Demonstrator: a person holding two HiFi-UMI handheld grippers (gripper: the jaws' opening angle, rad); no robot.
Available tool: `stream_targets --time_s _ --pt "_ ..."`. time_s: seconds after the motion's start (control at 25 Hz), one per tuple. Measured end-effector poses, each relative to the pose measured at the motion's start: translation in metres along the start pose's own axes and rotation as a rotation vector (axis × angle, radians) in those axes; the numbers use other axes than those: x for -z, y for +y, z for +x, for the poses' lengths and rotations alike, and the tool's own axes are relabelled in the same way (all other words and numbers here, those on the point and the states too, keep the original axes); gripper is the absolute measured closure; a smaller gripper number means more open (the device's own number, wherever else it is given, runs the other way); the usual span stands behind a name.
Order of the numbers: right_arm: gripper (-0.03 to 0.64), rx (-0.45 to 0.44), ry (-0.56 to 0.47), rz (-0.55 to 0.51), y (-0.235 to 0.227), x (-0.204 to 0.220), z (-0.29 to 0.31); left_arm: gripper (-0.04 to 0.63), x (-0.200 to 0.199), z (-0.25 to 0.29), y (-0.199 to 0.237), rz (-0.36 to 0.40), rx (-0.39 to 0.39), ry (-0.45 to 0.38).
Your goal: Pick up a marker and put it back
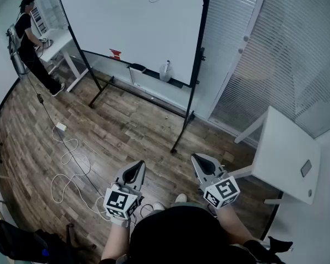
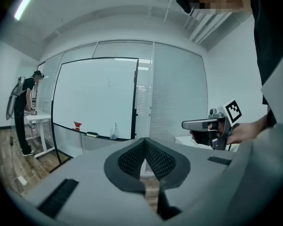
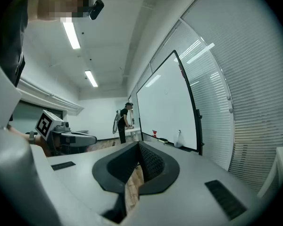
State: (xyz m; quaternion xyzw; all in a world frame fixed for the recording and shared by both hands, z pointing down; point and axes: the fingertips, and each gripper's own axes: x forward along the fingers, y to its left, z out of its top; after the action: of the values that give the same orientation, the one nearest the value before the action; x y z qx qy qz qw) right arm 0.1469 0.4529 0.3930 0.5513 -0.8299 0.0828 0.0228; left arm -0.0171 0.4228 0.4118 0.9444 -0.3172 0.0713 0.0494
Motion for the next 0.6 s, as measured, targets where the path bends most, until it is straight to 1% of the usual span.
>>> stream_targets --time_s 0.32,0.44,0.52,0.6 --pt "0.589 -0.001 0.012 0.013 -0.023 0.004 0.013 0.577 0.001 0.023 0.006 -0.005 -0.022 0.013" --pt "0.588 0.008 -0.02 0.0 -0.038 -0.003 0.018 0.577 0.002 0.035 0.011 -0.02 -0.044 0.029" --pt "0.582 0.012 -0.037 0.011 -0.053 -0.008 0.021 0.577 0.003 0.044 0.012 -0.027 -0.056 0.042" --pt "0.511 0.017 -0.037 0.03 -0.071 -0.01 0.026 0.577 0.004 0.053 0.012 -0.024 -0.053 0.05"
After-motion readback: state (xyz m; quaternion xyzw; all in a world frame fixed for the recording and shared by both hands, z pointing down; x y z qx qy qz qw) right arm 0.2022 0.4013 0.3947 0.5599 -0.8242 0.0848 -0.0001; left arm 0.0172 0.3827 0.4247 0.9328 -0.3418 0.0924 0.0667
